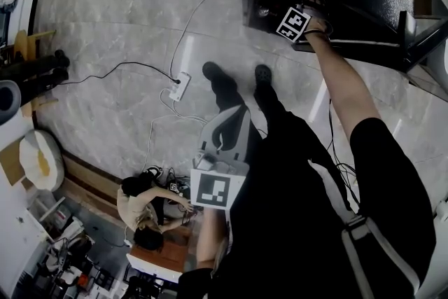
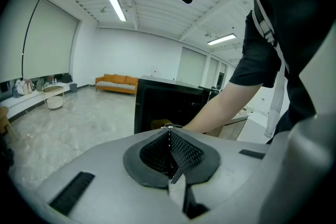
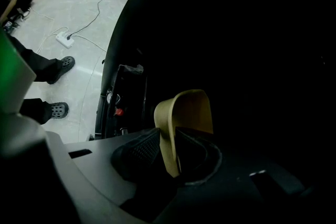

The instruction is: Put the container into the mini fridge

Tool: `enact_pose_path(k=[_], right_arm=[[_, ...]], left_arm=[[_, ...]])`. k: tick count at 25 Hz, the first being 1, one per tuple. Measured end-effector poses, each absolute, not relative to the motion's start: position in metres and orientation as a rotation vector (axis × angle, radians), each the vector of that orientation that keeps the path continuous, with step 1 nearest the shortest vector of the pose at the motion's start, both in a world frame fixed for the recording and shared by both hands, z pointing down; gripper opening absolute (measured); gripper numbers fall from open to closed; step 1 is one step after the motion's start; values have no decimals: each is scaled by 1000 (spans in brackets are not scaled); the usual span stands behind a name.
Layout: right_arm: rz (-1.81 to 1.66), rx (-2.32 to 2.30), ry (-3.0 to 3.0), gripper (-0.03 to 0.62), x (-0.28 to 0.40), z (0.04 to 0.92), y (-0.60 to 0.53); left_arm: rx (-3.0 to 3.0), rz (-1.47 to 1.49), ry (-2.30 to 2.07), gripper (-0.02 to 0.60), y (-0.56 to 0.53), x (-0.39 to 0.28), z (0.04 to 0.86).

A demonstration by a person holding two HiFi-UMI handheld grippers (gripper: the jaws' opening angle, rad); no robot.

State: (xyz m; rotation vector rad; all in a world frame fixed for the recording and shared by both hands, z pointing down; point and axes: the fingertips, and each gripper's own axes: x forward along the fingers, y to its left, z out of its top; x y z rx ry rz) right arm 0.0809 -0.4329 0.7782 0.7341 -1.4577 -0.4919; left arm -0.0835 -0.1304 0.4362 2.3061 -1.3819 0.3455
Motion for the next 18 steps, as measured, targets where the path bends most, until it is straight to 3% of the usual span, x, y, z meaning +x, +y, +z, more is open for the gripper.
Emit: enact_pose_path(k=[7, 18], right_arm=[[-492, 704, -1432, 147, 83, 781, -433], [-544, 707, -1468, 140, 78, 761, -429]], left_arm=[[2306, 336, -1391, 34, -133, -80, 434], [2316, 311, -1414, 32, -128, -68, 424]])
